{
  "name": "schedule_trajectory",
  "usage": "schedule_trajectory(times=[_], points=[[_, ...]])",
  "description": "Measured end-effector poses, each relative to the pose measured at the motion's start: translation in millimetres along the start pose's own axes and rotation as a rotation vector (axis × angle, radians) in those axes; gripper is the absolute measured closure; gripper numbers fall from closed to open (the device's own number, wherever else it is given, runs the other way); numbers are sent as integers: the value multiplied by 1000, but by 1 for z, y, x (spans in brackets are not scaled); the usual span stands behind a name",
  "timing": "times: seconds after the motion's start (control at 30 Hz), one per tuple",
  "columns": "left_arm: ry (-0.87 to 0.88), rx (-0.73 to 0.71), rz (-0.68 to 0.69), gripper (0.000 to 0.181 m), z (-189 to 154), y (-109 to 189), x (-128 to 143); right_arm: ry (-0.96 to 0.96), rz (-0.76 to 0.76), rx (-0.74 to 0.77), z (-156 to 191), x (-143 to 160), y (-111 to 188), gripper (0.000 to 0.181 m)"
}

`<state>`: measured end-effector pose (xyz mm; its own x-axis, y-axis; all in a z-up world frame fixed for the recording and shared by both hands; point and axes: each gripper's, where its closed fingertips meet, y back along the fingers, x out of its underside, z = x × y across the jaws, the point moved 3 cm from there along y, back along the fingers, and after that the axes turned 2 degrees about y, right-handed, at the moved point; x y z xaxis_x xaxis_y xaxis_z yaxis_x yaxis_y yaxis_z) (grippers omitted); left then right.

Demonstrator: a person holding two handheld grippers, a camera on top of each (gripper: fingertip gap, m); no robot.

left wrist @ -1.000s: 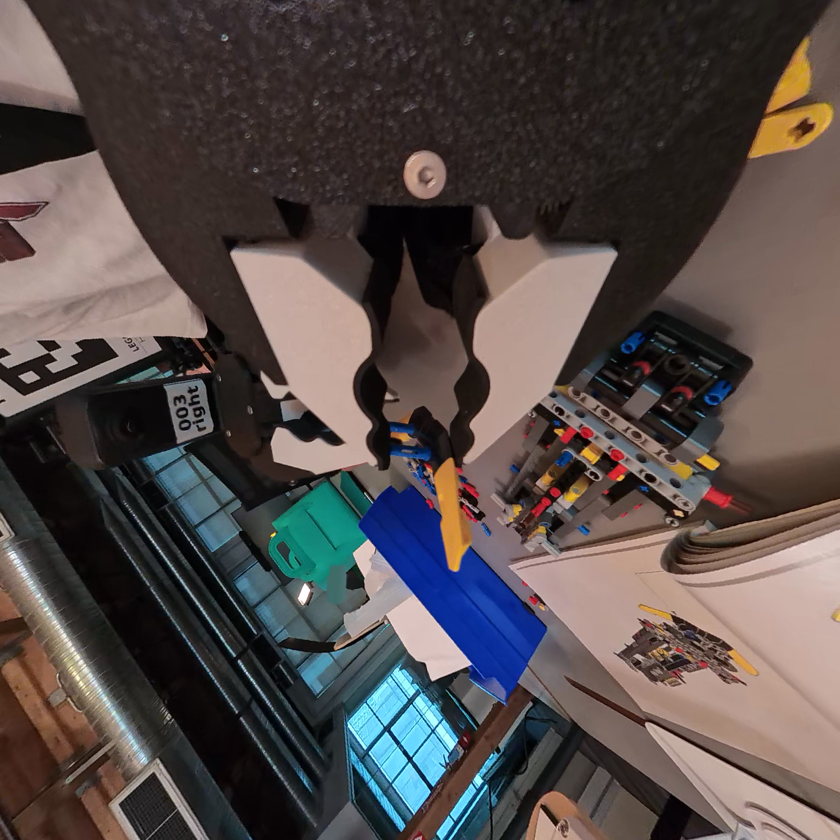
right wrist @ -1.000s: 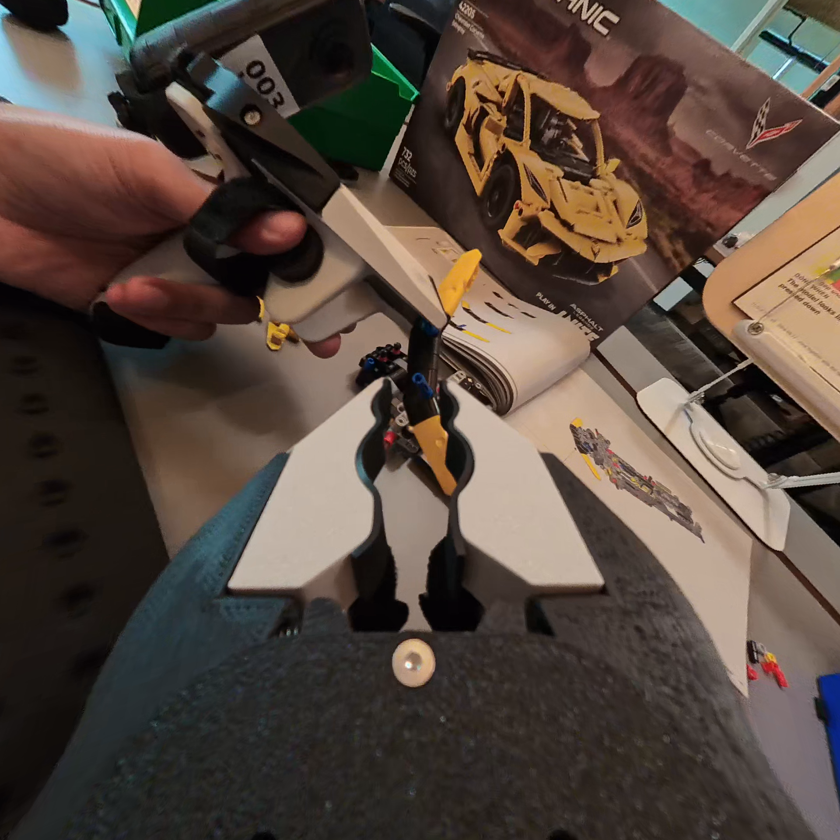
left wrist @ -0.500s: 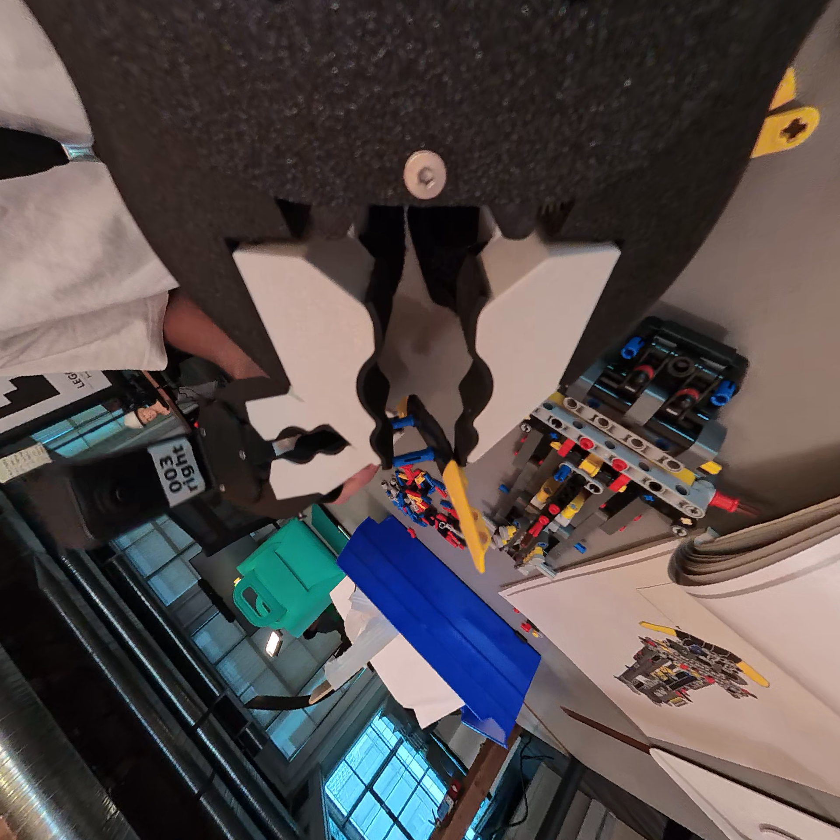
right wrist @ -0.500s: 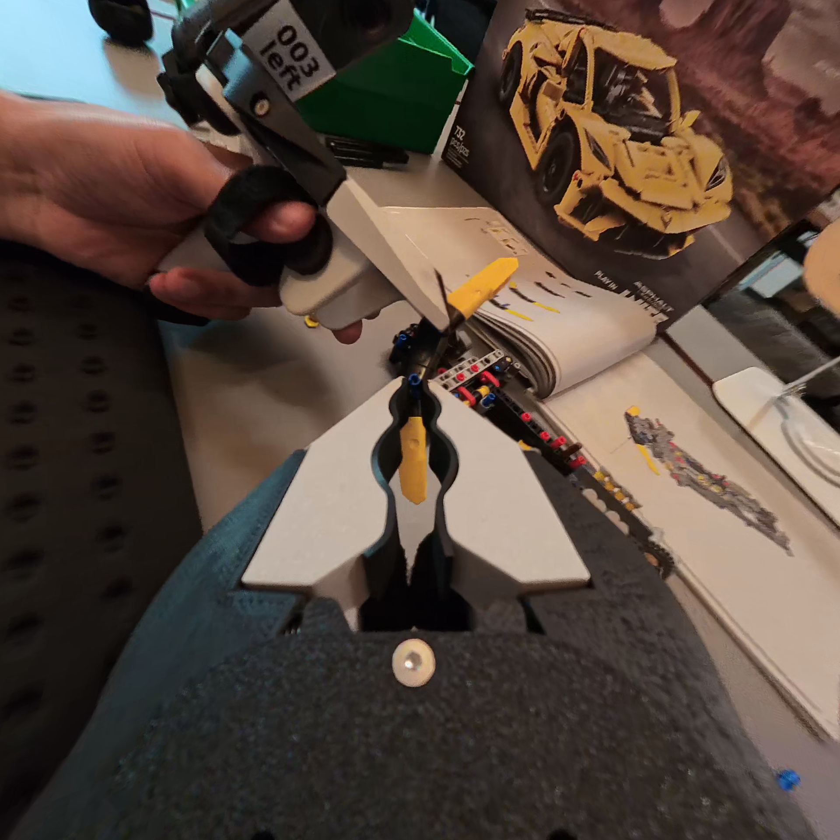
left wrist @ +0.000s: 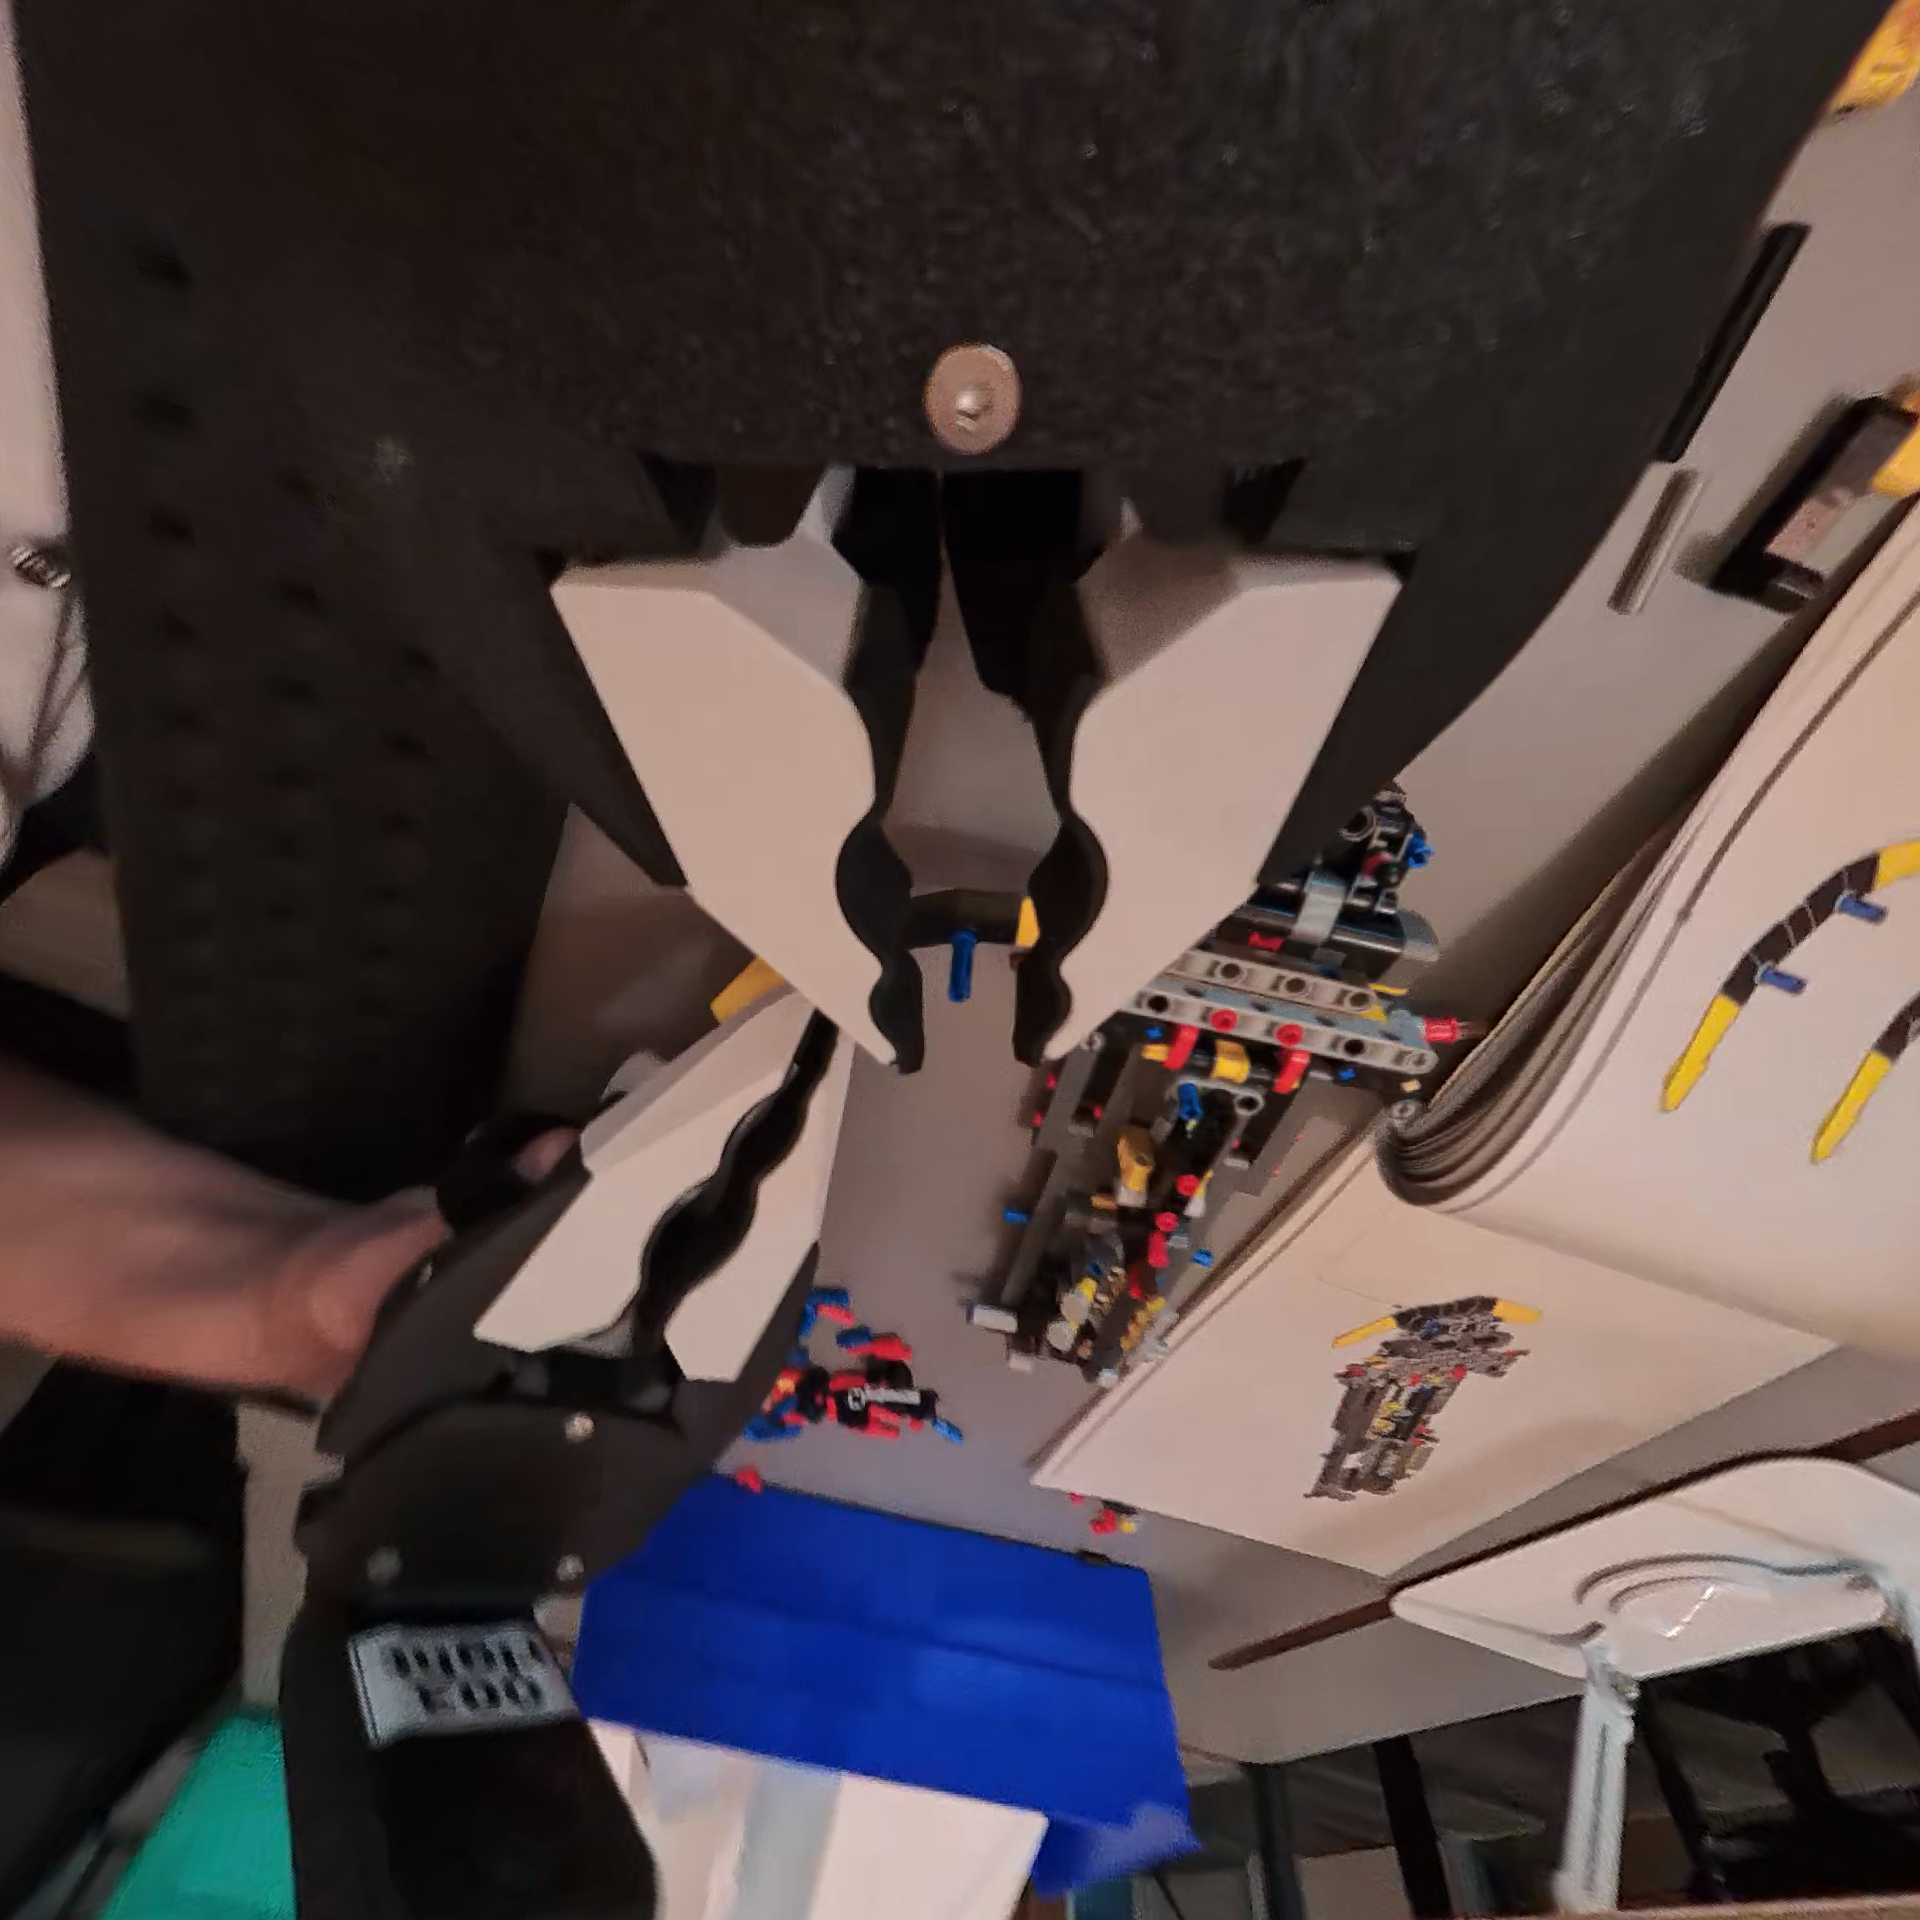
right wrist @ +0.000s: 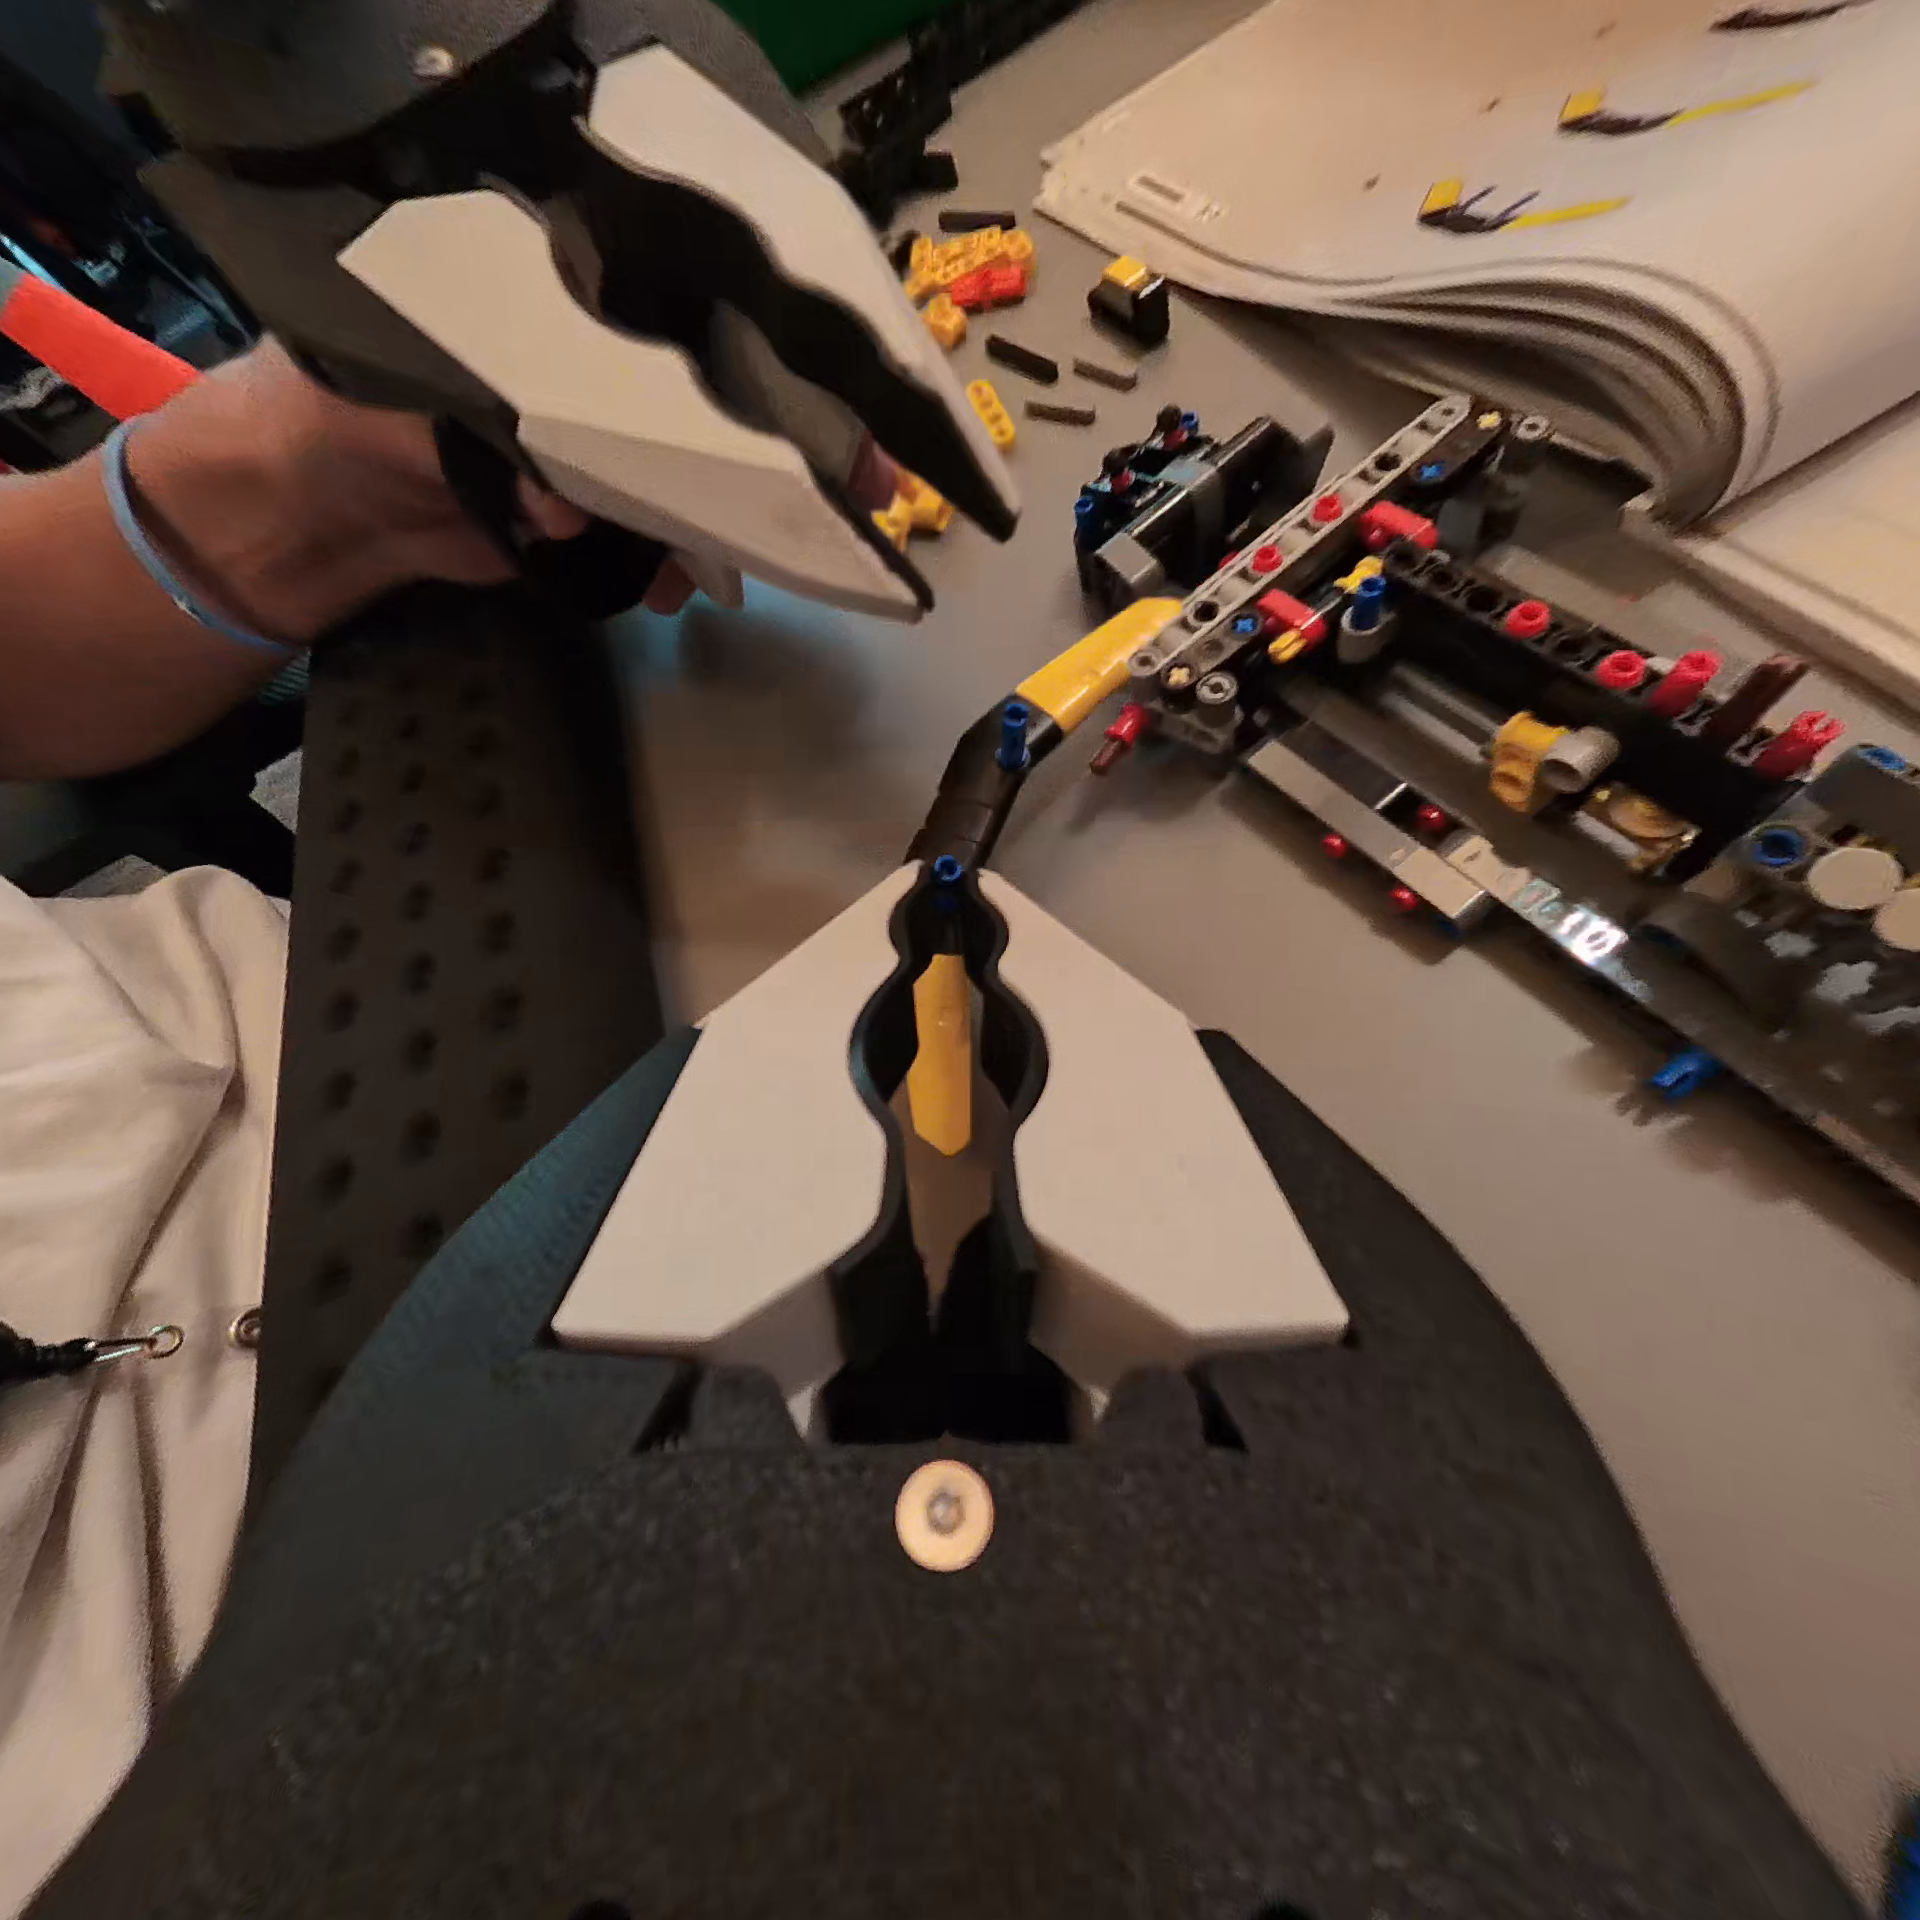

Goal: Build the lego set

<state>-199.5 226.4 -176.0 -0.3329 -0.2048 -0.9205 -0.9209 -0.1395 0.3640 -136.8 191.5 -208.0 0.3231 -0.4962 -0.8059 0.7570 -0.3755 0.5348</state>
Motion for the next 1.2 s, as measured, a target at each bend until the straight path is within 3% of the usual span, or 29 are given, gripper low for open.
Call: schedule_trajectory(times=[0.17, 0.4, 0.8, 1.0, 1.2], points=[[-116, -6, 42, 161, -7, 3, 8, -22, 14, -73, 7, 3, 0, 178], [-101, 83, 178, 160, -14, -3, 31, -37, 49, -101, 8, 9, -4, 178], [-137, 47, 255, 178, -13, -10, 40, -17, 46, -102, 10, 9, -5, 178], [-133, 52, 259, 178, -13, -9, 41, -91, -181, -50, -8, -18, 16, 158], [-123, 49, 251, 178, -11, -9, 40, -157, -404, 274, -58, -34, 57, 156]])
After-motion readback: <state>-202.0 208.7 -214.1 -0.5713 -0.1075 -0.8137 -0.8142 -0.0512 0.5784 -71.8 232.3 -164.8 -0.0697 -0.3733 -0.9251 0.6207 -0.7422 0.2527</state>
